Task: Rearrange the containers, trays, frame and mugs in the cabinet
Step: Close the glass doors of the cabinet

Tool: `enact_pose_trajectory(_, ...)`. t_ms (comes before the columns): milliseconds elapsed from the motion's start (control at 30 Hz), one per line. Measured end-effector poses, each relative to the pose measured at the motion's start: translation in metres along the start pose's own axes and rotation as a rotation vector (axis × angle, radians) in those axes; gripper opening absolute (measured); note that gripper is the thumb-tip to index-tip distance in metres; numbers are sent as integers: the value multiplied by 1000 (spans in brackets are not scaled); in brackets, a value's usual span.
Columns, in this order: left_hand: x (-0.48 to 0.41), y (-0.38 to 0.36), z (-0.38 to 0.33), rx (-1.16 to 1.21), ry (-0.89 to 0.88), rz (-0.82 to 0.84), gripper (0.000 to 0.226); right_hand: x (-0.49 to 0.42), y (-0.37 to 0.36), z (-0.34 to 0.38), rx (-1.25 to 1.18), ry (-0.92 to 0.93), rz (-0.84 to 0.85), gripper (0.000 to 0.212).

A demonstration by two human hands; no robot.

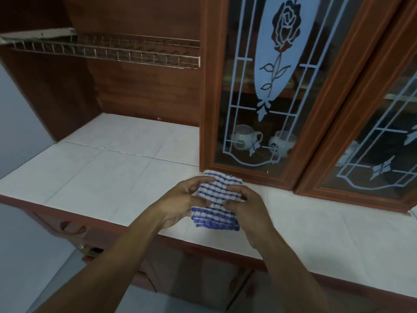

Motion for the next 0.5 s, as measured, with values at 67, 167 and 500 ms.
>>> enact_pose_trajectory(67,0,20,-4,-6,-9,9,52,2,-20,4,-19,18,-9,32)
enact_pose_trajectory(167,3,50,-14,-52,-6,53,53,3,-53,8,-31,17,-37,33)
enact_pose_trajectory(500,18,119,-29,-122,-8,92,55,5,-127,14,-149,-9,-47,42)
Point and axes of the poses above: each hand's wrist, its own x-axis away from the middle knuckle, its own y-axis out of the back of the hand, z = x × y, the point moved 3 cm from there along -x, towards the middle knuckle, and after that the axes turned 14 degrees about -y, right-handed, at the moved point
